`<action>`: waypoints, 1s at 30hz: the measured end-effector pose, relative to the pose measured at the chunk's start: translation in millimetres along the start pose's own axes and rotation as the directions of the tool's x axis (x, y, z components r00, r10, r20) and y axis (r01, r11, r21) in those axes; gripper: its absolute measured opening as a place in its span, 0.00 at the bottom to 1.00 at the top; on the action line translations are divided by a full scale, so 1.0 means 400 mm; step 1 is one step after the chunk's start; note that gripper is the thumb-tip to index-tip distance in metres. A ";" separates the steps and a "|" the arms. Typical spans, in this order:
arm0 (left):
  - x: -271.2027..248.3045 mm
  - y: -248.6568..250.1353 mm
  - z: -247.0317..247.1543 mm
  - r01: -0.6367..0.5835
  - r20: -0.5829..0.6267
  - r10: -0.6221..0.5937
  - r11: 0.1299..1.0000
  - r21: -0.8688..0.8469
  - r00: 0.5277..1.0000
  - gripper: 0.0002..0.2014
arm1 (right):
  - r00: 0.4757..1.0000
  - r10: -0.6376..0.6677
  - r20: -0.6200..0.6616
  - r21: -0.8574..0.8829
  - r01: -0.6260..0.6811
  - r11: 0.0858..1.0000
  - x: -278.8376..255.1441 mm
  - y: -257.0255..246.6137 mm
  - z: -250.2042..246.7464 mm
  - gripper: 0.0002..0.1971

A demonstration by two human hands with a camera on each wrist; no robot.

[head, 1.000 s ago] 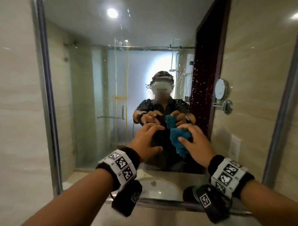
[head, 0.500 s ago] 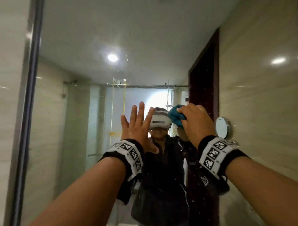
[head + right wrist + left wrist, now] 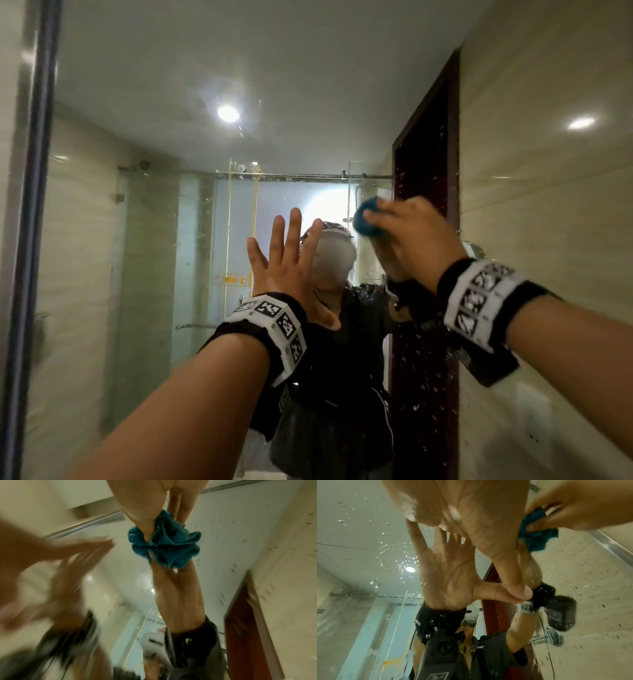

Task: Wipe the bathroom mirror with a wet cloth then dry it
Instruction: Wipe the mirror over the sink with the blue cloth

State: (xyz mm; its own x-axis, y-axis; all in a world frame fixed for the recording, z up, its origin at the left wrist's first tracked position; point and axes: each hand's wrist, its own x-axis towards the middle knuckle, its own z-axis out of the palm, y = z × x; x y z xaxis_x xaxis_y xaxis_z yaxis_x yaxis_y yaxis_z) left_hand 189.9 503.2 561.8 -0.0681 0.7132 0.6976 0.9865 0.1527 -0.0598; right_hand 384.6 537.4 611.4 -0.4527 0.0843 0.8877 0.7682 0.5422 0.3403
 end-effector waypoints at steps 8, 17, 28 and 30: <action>-0.003 0.006 -0.005 0.028 0.021 -0.029 0.999 0.041 0.999 0.77 | 0.999 0.044 0.014 -0.035 -0.044 0.998 0.024 -0.081 0.028 0.25; -0.005 0.009 -0.014 0.038 0.048 -0.039 0.999 0.027 0.998 0.78 | 0.997 0.013 0.070 -0.035 -0.011 0.999 0.044 0.008 -0.033 0.17; -0.011 0.019 -0.019 0.064 0.035 -0.066 0.997 0.040 0.997 0.79 | 0.998 -0.059 0.008 -0.031 0.059 0.998 -0.086 -0.055 0.052 0.29; -0.012 0.021 -0.017 0.070 0.031 -0.072 0.997 0.044 0.997 0.78 | 0.968 -0.245 0.047 -0.025 0.247 0.969 -0.160 -0.085 0.069 0.28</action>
State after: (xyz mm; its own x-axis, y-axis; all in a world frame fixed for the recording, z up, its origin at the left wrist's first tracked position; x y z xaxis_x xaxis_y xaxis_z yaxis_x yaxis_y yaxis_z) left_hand 199.4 496.4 562.8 -0.1433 0.7215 0.6774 0.9717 0.2326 -0.0421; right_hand 374.9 536.7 534.4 -0.6481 -0.0122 0.7614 0.6436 0.5256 0.5563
